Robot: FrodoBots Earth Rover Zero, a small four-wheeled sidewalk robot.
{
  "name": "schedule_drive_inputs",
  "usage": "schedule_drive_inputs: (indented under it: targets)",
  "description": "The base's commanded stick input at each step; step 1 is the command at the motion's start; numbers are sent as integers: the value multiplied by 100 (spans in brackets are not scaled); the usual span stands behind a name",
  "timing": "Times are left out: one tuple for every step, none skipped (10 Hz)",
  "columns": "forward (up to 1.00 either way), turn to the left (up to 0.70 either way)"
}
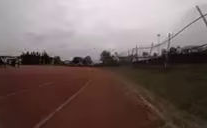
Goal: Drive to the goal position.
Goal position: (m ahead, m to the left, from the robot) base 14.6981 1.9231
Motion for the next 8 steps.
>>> schedule_drive_inputs:
  targets:
    - [70,0]
    - [70,0]
    - [70,0]
    - [70,0]
    - [70,0]
    - [70,0]
    - [70,0]
    - [70,0]
